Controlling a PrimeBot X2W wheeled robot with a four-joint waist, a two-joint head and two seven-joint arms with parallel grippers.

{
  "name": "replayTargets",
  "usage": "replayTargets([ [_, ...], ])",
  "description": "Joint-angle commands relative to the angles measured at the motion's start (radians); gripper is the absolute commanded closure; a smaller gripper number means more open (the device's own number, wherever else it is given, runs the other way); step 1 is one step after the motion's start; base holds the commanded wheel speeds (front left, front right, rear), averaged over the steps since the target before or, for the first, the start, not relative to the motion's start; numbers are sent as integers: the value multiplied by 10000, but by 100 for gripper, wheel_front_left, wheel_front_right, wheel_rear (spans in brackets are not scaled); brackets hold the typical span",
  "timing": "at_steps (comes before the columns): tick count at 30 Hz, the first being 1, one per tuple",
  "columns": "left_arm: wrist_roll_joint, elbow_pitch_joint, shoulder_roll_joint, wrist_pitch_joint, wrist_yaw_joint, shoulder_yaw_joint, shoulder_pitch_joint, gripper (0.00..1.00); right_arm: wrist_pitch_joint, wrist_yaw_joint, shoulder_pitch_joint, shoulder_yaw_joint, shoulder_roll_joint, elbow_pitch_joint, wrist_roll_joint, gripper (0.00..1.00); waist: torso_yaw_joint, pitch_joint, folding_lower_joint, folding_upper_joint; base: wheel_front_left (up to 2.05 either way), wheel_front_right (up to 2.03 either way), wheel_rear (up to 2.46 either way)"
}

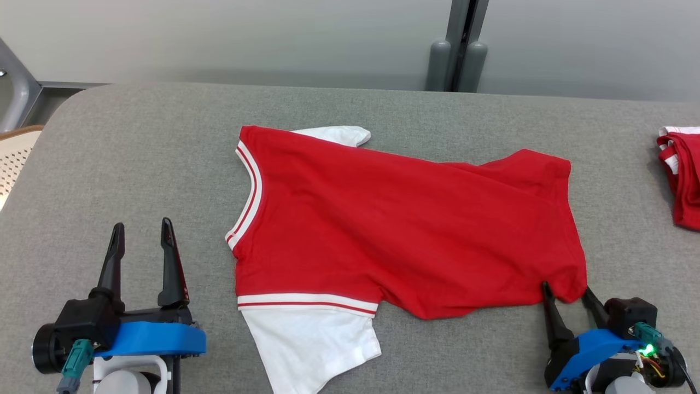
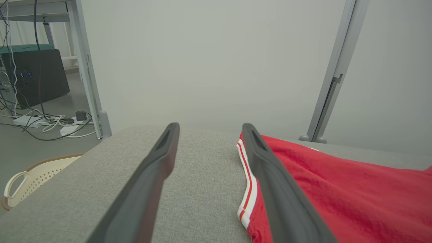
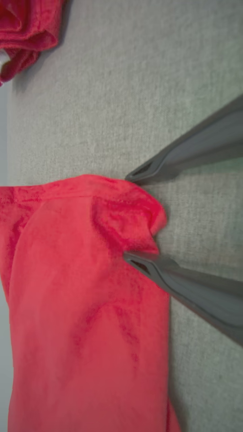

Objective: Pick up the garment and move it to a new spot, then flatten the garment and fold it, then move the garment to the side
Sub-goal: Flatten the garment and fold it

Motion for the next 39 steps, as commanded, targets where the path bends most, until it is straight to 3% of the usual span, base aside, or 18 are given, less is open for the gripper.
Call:
replayTargets([
  [1,60,16,2,-25,-31,62,-119,0,-62,1,-161,45,13,176,179,0,34,40,0,0,0,0,0],
  [2,68,19,-9,-25,-41,64,-146,0,-86,1,-259,108,-8,358,275,19,52,67,0,0,0,0,0],
  [4,93,43,-27,-25,-55,70,-180,0,-92,1,-436,285,-117,632,399,100,65,96,0,0,0,0,0],
  [9,117,71,-57,-25,-72,151,-111,0,-173,1,-765,637,-200,321,565,100,-82,39,0,0,0,0,0],
  [23,132,158,-87,-25,-145,162,320,0,-13,1,953,2906,-867,-4220,1227,100,-910,-529,0,0,0,0,0],
  [39,253,54,-98,-25,-239,254,257,0,2559,0,2840,2452,-683,-9840,1402,100,-1181,-475,0,0,0,0,0],
])
